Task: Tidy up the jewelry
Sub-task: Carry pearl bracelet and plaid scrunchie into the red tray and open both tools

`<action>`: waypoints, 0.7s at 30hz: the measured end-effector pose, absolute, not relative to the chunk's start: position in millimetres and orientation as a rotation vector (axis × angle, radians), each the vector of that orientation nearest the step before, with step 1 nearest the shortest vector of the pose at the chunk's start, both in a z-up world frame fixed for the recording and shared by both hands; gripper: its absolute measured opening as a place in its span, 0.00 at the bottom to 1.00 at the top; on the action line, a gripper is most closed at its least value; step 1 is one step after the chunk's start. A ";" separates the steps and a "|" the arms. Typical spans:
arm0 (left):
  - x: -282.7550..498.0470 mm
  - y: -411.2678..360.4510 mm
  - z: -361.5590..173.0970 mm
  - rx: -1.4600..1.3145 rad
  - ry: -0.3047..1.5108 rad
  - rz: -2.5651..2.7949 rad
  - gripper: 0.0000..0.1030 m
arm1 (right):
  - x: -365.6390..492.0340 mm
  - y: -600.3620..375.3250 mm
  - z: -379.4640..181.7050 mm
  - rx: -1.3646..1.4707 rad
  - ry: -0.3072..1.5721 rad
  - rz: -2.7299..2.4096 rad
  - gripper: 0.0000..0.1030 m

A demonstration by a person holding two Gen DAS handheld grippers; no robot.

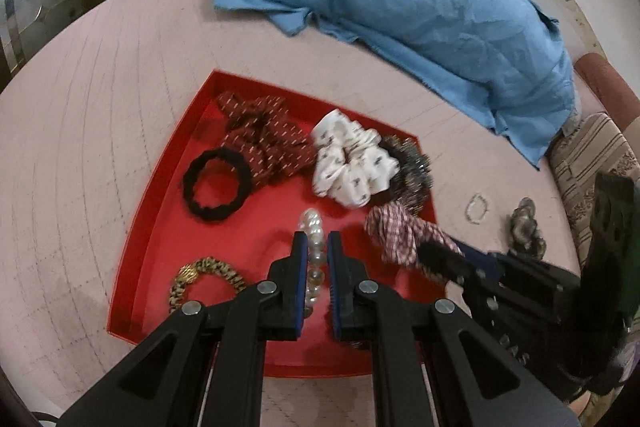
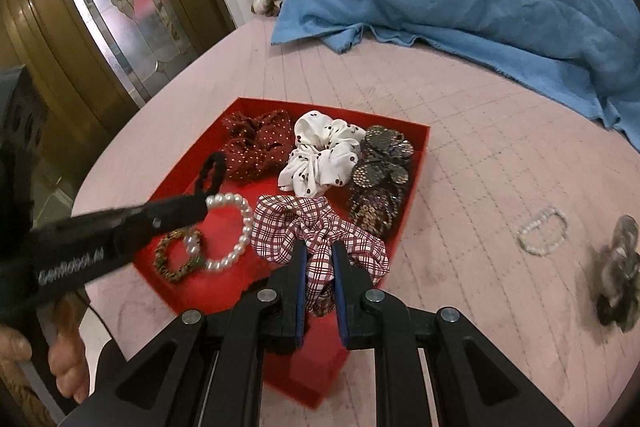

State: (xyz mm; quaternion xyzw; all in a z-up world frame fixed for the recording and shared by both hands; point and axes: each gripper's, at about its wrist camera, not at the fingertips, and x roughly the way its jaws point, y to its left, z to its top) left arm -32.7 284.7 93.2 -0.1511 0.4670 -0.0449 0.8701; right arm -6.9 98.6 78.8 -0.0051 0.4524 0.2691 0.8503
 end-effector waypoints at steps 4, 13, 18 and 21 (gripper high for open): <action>-36.6 286.2 87.3 -0.302 0.984 -0.089 0.09 | 2.7 109.2 64.7 -0.032 0.977 0.558 0.13; -50.6 283.9 94.4 -0.287 0.957 -0.074 0.09 | 9.0 111.5 58.2 -0.033 0.988 0.549 0.19; -65.8 284.4 107.0 -0.279 0.932 -0.048 0.26 | 2.4 108.6 65.1 -0.028 0.972 0.547 0.32; -79.6 286.0 118.2 -0.278 0.898 -0.023 0.38 | -6.4 105.9 72.9 -0.022 0.955 0.552 0.37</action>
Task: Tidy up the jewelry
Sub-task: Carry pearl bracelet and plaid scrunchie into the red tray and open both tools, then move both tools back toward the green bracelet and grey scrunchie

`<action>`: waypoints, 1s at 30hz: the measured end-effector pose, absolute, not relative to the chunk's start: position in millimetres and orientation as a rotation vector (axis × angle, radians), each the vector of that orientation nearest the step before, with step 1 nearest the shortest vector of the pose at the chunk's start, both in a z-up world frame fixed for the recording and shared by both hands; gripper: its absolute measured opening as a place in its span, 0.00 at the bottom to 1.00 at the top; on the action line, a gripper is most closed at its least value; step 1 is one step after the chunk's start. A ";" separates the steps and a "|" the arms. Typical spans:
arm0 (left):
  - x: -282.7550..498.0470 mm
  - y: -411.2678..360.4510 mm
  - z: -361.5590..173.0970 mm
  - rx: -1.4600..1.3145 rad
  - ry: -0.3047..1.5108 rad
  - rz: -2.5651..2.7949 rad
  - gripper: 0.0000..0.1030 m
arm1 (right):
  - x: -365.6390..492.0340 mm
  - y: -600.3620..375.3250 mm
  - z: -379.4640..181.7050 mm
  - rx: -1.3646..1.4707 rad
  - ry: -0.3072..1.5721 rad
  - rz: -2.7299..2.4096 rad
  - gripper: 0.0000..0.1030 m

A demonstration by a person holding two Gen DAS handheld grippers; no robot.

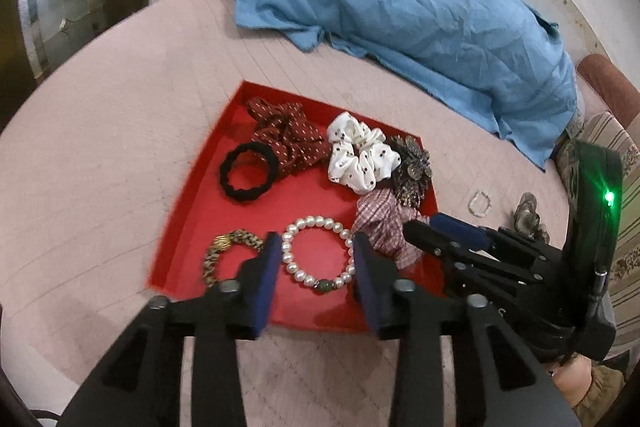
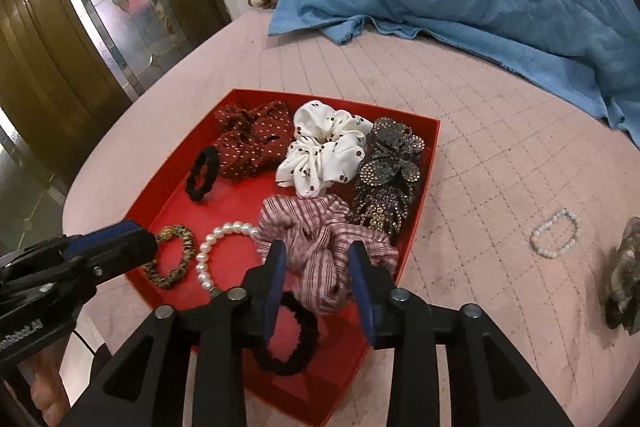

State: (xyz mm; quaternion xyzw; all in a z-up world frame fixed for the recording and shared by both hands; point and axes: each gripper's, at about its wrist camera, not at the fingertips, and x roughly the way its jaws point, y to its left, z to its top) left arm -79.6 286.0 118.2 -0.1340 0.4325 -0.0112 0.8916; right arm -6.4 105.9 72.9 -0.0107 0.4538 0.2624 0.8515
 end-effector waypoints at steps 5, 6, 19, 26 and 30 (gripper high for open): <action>-99.9 287.2 131.9 -0.262 0.879 0.031 0.41 | -25.9 97.4 84.0 -0.015 0.932 0.554 0.44; -102.4 286.4 134.1 -0.254 0.876 0.040 0.42 | -29.9 94.8 85.7 -0.013 0.929 0.555 0.44; -143.2 244.9 153.0 -0.069 0.818 0.121 0.55 | -93.4 35.1 101.5 0.024 0.869 0.471 0.58; -157.3 206.4 159.1 0.049 0.795 0.081 0.61 | -114.6 6.1 106.6 0.057 0.847 0.425 0.62; -161.9 188.9 159.8 0.091 0.794 0.055 0.62 | -120.2 -8.4 107.1 0.086 0.841 0.400 0.64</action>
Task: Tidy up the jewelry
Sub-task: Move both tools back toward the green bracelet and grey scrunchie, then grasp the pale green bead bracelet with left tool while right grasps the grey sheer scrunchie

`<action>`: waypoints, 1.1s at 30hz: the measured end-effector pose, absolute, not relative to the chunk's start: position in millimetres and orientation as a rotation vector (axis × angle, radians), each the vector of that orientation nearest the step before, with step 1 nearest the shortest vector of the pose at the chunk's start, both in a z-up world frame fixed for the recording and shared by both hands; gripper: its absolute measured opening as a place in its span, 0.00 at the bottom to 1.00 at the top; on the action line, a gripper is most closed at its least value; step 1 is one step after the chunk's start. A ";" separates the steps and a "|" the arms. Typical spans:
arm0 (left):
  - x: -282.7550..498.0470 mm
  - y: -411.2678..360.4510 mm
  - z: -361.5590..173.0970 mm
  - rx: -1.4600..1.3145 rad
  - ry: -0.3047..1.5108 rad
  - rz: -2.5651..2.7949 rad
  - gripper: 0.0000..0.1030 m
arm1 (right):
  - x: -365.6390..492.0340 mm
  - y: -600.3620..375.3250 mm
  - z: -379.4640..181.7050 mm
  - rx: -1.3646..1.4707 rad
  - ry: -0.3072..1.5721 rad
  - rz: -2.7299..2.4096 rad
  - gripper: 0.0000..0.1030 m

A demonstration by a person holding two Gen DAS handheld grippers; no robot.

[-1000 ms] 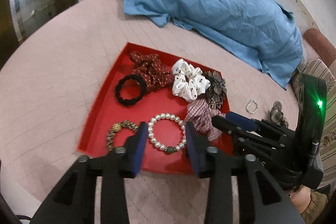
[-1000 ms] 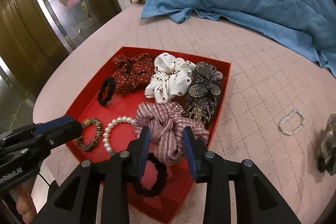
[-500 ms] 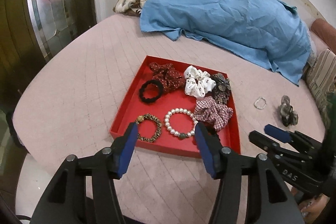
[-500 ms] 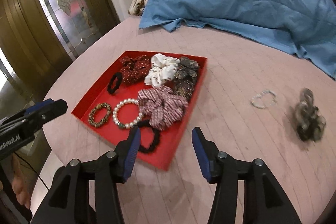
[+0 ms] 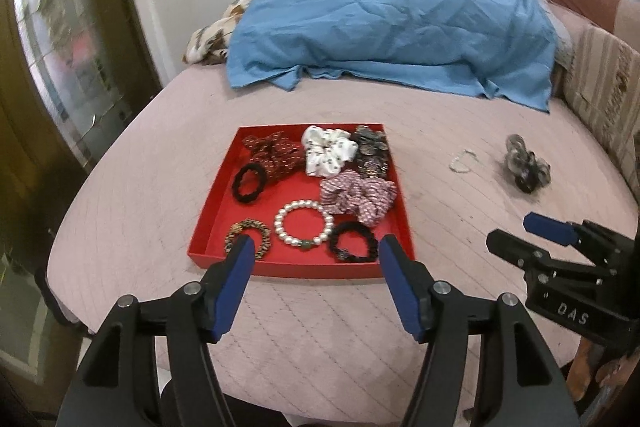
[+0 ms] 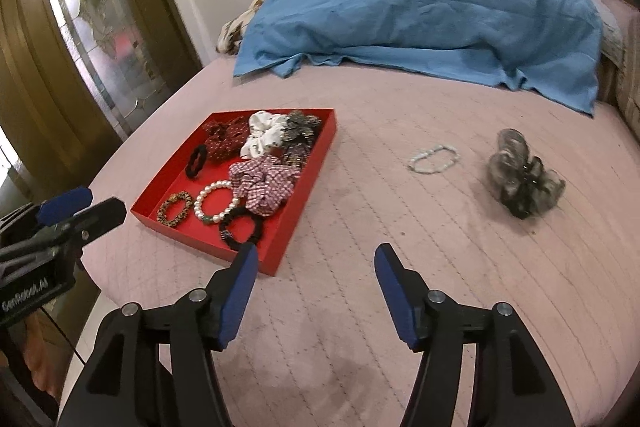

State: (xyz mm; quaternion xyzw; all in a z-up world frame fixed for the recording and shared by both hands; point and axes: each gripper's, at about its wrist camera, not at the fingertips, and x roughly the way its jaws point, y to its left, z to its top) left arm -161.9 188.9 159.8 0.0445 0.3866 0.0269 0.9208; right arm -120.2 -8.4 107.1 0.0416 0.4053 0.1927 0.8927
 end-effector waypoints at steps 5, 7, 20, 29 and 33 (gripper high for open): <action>-164.3 177.0 158.3 0.107 0.811 0.031 0.62 | -122.6 -27.2 105.7 0.125 0.844 0.367 0.64; -163.4 174.6 157.4 0.107 0.819 0.027 0.62 | -123.6 -34.9 104.9 0.141 0.846 0.354 0.65; -159.6 157.5 145.7 0.116 0.871 0.009 0.63 | -124.7 -69.5 93.3 0.196 0.866 0.278 0.68; -154.1 147.4 135.4 0.139 0.904 -0.006 0.63 | -120.2 -88.8 81.2 0.223 0.887 0.239 0.69; -150.4 145.3 130.4 0.141 0.921 -0.009 0.63 | -118.0 -93.7 78.2 0.222 0.889 0.227 0.69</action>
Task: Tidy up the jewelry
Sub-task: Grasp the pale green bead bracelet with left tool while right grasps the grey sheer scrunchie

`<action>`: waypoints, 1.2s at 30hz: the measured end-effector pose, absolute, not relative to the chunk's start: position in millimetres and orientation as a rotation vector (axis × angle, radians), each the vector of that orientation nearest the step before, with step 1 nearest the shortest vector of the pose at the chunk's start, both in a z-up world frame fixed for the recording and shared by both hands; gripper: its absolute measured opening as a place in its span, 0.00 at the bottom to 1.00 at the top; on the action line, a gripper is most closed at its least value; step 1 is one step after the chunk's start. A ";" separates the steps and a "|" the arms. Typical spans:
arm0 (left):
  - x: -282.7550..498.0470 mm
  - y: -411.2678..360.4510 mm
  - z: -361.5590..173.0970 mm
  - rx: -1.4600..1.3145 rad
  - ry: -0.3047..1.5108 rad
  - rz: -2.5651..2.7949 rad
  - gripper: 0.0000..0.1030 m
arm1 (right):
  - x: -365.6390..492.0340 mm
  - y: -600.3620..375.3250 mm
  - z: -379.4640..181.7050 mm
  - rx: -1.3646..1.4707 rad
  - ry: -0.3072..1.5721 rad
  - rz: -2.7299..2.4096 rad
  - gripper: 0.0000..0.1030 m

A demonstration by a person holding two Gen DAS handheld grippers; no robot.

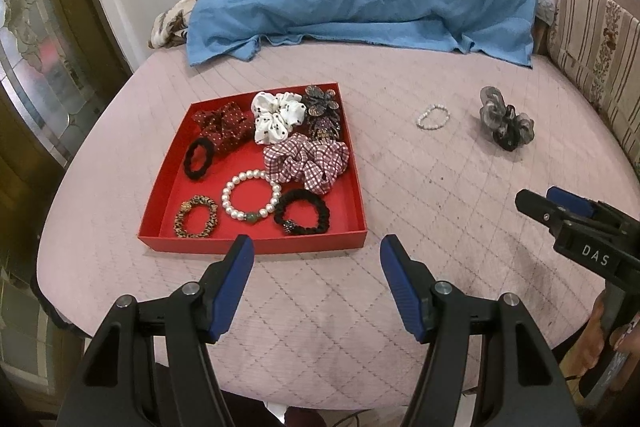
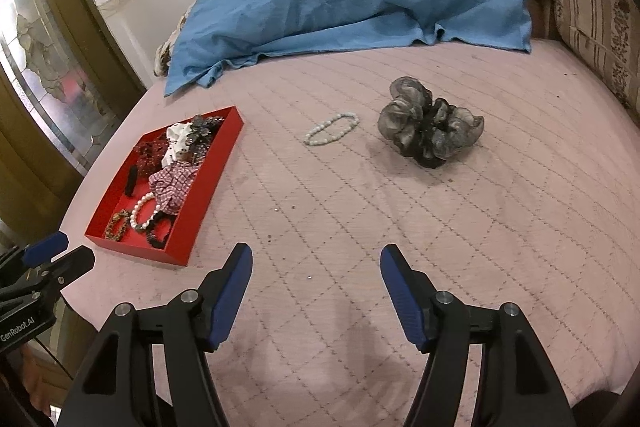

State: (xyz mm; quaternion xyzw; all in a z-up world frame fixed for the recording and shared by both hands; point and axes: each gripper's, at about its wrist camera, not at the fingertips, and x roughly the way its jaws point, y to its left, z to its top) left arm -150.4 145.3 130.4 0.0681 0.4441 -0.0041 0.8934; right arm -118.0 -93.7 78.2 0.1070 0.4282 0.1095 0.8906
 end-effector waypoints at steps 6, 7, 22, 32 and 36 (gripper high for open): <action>-143.6 139.8 123.2 0.151 0.948 -0.013 0.63 | -113.7 -104.1 73.3 0.220 0.893 0.203 0.69; -142.6 138.7 122.2 0.154 0.950 -0.014 0.63 | -112.9 -106.5 72.6 0.221 0.894 0.198 0.70; -110.7 119.9 114.0 0.154 0.973 -0.042 0.63 | -86.7 -153.9 69.7 0.190 0.876 0.111 0.71; -53.4 78.6 115.0 0.112 0.952 -0.107 0.63 | -46.3 -194.6 72.3 0.205 0.813 0.070 0.71; -24.2 60.1 110.0 0.080 0.960 -0.127 0.63 | -23.4 -205.7 68.6 0.245 0.794 0.086 0.71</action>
